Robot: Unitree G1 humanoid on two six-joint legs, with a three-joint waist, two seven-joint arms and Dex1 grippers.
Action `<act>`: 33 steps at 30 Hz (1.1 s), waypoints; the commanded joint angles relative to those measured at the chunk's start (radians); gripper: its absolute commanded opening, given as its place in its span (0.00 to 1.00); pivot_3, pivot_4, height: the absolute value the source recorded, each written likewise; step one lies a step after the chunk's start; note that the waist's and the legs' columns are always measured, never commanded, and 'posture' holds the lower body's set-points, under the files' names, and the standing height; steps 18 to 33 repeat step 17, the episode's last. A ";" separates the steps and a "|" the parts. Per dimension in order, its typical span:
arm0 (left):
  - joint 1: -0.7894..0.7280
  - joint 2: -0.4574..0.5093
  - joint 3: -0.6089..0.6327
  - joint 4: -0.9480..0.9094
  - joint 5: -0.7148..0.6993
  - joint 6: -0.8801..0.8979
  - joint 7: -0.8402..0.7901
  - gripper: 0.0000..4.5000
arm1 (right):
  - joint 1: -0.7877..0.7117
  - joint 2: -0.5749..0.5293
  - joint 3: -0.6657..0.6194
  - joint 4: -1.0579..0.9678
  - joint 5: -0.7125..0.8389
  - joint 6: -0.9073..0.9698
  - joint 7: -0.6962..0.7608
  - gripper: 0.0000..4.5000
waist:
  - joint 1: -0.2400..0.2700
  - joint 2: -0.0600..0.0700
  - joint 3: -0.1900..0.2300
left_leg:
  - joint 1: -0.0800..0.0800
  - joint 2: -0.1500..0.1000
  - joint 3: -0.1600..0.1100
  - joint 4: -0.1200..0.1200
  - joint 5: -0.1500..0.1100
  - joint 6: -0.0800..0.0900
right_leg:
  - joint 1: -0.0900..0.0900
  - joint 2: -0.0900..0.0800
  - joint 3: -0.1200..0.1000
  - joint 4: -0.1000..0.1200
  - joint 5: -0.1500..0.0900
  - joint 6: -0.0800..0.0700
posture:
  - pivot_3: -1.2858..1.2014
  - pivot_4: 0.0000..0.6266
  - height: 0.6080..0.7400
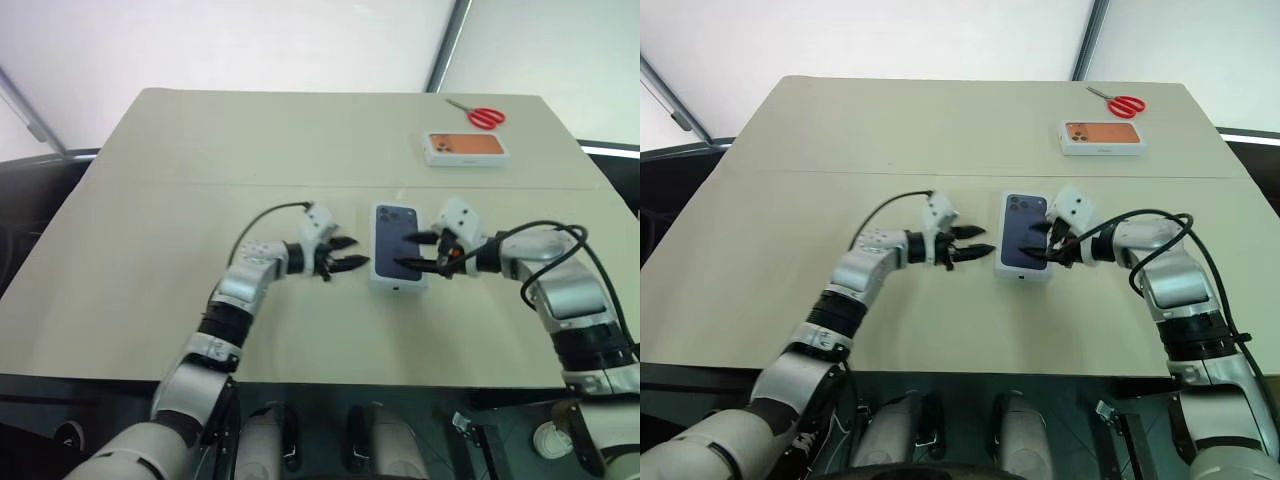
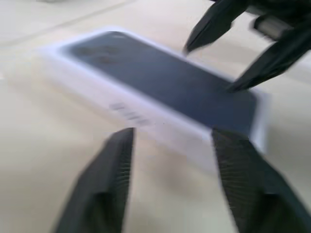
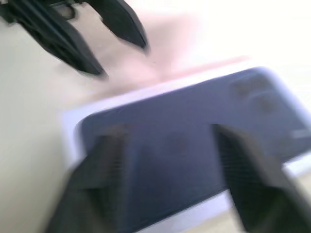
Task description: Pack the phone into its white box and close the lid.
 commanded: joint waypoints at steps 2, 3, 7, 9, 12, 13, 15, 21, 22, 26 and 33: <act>0.022 0.125 0.105 -0.109 -0.095 0.031 -0.055 1.00 | -0.022 -0.001 -0.086 0.015 0.071 -0.022 0.003 1.00 | -0.001 0.000 0.000 | 0.000 0.000 0.000 0.000 0.000 0.000 | 0.000 0.000 0.000 0.000 0.000 0.000 | 0.52 0.24 0.98; 0.039 0.171 0.133 -0.116 -0.112 0.031 -0.073 1.00 | -0.006 -0.016 -0.099 0.008 0.088 -0.020 0.023 1.00 | -0.001 0.000 0.000 | 0.000 0.000 0.000 0.000 0.000 0.000 | 0.000 0.000 0.000 0.000 0.000 0.000 | 0.52 0.24 0.98; 0.100 0.309 0.192 -0.098 -0.130 0.010 -0.109 1.00 | 0.044 -0.078 -0.144 0.002 0.131 -0.008 0.082 1.00 | 0.002 0.001 0.000 | 0.000 0.000 0.000 0.000 0.000 0.000 | 0.000 0.000 0.000 0.000 0.000 0.000 | 0.52 0.24 0.98; 0.153 0.387 0.239 -0.110 -0.149 0.000 -0.129 1.00 | 0.077 -0.131 -0.176 0.009 0.150 -0.008 0.121 1.00 | 0.000 0.001 0.001 | 0.000 -0.001 0.001 0.000 0.000 0.000 | 0.000 0.000 0.000 0.000 0.000 0.000 | 0.52 0.24 0.98; 0.228 0.438 0.299 -0.197 -0.218 0.037 -0.143 1.00 | 0.086 -0.162 -0.217 0.054 0.170 -0.028 0.132 1.00 | -0.001 0.002 0.001 | 0.000 0.000 0.001 0.000 0.000 0.000 | -0.001 -0.001 0.000 0.000 0.000 0.000 | 0.52 0.24 0.98; 0.261 0.447 0.320 -0.247 -0.246 0.067 -0.135 1.00 | 0.086 -0.164 -0.227 0.076 0.175 -0.027 0.134 1.00 | 0.000 0.002 0.001 | 0.000 0.000 0.001 0.000 0.000 0.000 | -0.001 -0.001 0.000 0.000 0.000 0.000 | 0.52 0.24 0.98; 0.321 0.462 0.344 -0.322 -0.273 0.094 -0.124 1.00 | 0.086 -0.166 -0.230 0.114 0.158 -0.057 0.124 1.00 | 0.002 0.002 0.001 | 0.000 0.000 0.000 0.000 0.000 0.000 | 0.000 -0.002 0.000 0.000 0.000 0.000 | 0.52 0.24 0.98; 0.361 0.480 0.363 -0.361 -0.285 0.116 -0.105 1.00 | 0.081 -0.162 -0.229 0.133 0.162 -0.060 0.126 1.00 | 0.002 0.002 0.001 | 0.001 -0.001 0.000 -0.001 -0.001 0.000 | 0.000 -0.003 0.000 0.000 0.000 0.000 | 0.52 0.24 0.98; 0.361 0.480 0.363 -0.361 -0.285 0.116 -0.105 1.00 | 0.081 -0.162 -0.229 0.133 0.162 -0.060 0.126 1.00 | 0.002 0.002 0.001 | 0.001 -0.001 0.000 -0.001 -0.001 0.000 | 0.000 -0.003 0.000 0.000 0.000 0.000 | 0.52 0.24 0.98; 0.361 0.480 0.363 -0.361 -0.285 0.116 -0.105 1.00 | 0.081 -0.162 -0.229 0.133 0.162 -0.060 0.126 1.00 | 0.002 0.002 0.001 | 0.001 -0.001 0.000 -0.001 -0.001 0.000 | 0.000 -0.003 0.000 0.000 0.000 0.000 | 0.52 0.24 0.98; 0.361 0.480 0.363 -0.361 -0.285 0.116 -0.105 1.00 | 0.081 -0.162 -0.229 0.133 0.162 -0.060 0.126 1.00 | 0.002 0.002 0.001 | 0.001 -0.001 0.000 -0.001 -0.001 0.000 | 0.000 -0.003 0.000 0.000 0.000 0.000 | 0.52 0.24 0.98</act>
